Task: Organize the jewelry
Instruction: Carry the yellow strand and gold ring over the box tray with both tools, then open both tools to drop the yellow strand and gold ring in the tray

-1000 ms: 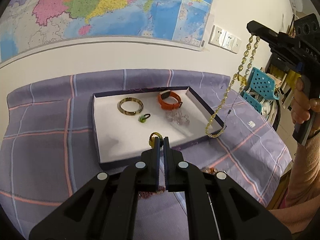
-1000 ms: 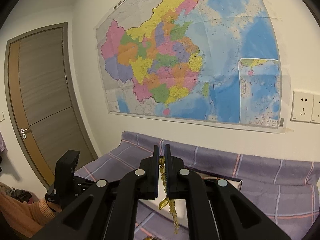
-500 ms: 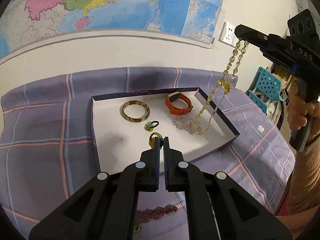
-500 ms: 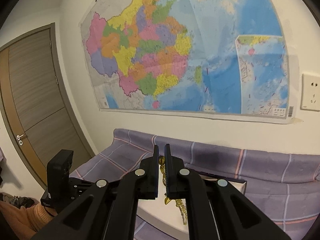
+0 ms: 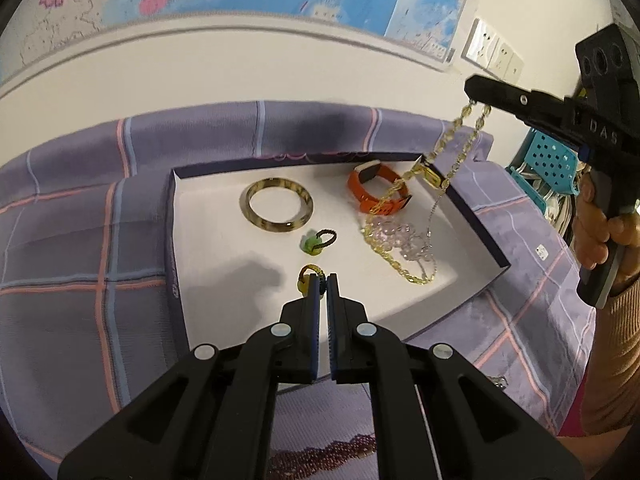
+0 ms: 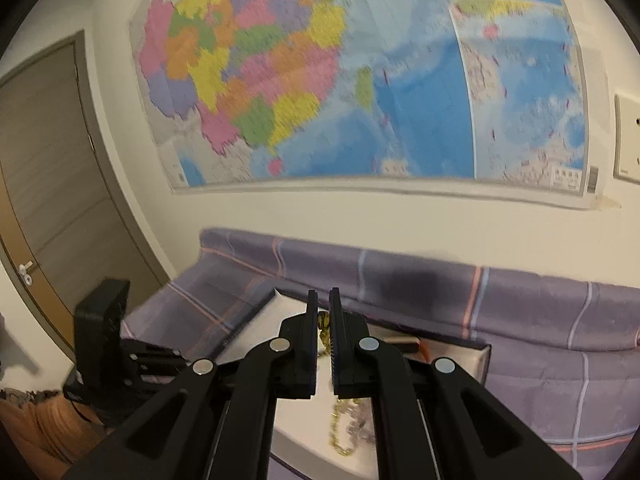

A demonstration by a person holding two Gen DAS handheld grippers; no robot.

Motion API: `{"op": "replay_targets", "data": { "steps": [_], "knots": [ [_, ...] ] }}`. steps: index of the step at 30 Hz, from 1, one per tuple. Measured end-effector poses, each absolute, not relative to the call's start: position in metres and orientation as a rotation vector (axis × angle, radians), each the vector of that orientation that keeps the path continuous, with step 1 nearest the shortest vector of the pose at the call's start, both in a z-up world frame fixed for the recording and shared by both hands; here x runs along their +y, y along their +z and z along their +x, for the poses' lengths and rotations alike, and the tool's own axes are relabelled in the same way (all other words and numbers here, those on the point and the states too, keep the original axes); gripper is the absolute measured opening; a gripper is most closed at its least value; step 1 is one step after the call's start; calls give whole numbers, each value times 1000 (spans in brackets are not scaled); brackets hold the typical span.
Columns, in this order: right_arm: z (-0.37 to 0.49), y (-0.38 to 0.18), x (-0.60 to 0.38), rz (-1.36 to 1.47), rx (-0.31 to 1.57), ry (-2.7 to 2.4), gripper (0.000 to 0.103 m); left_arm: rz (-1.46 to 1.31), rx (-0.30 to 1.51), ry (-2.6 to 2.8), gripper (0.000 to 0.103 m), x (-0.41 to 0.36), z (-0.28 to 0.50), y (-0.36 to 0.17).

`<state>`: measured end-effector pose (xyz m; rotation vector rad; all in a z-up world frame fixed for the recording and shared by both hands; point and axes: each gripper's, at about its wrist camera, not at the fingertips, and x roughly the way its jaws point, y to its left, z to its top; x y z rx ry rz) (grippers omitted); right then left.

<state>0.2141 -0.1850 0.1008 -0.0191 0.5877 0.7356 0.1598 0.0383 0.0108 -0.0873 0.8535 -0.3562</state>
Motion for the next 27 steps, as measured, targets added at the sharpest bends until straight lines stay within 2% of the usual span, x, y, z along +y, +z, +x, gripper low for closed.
{"op": "replay_targets", "data": {
  "steps": [22,26,27],
  "knots": [
    [239,31,-178,-66,762,700,4,-114,927,-315,4,36,205,-12],
    [242,23,-181,-59,784,688,4,-128,932,-303,6,39,209,-13],
    [243,22,-181,-56,791,686,4,-126,935,-301,12,39,210,-13]
  ]
}}
